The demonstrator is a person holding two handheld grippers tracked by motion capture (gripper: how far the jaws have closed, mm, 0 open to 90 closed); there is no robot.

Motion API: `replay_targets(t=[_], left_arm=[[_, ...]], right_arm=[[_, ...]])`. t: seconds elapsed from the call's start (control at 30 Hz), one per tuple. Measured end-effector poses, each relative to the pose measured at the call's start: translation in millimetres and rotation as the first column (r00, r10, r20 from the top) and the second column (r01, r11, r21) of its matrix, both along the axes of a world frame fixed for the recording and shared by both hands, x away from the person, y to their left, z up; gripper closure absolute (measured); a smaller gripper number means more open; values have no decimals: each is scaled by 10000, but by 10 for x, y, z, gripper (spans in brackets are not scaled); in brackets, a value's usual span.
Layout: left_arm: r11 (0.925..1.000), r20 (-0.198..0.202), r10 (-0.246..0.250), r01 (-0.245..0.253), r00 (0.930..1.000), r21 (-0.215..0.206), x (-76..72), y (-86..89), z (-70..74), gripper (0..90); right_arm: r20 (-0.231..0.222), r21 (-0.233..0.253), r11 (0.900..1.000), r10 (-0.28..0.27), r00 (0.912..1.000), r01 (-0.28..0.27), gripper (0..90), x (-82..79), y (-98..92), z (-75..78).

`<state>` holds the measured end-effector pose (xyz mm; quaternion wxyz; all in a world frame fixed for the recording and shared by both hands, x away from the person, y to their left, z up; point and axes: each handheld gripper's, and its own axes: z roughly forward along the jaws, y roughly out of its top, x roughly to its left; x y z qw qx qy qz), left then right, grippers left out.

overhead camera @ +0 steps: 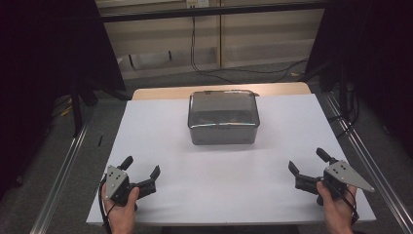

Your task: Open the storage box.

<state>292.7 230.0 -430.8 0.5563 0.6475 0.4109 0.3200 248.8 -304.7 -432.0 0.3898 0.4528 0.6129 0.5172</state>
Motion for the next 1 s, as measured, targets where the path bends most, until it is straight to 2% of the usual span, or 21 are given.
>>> replay_targets(t=[0.17,0.2,0.33,0.37,0.53,0.7,0.87,1.0], left_arm=[[9999,-32,100,-100,9999,58,4,2,0,16],[9999,-121,109,-109,9999,23,10,1,-6,16],[9999,-139,106,-105,9998,36,17,-1,-6,22],[9999,-137,103,-102,9999,19,18,0,-6,23],[9999,-136,102,-102,9999,39,14,2,-20,26],[10000,-116,41,-40,9999,73,18,-5,-18,27],[10000,-14,41,-41,10000,13,6,-6,-10,27],[10000,-78,65,-66,9999,-50,5,-1,-15,27]], right_arm=[[-54,-63,10000,-58,10000,58,7,3,-4,-7],[-275,167,9998,119,9996,-115,8,9,-12,-17],[-277,208,9994,299,9992,-293,5,20,-6,-33],[-319,347,9987,381,9988,-370,3,20,-3,-32],[-368,262,9987,445,9983,-435,0,32,46,-28],[-531,569,9961,711,9961,-681,0,82,110,-15],[-388,350,9948,967,9946,-954,4,115,201,30],[-270,174,9926,1205,9924,-1200,0,140,298,46]])
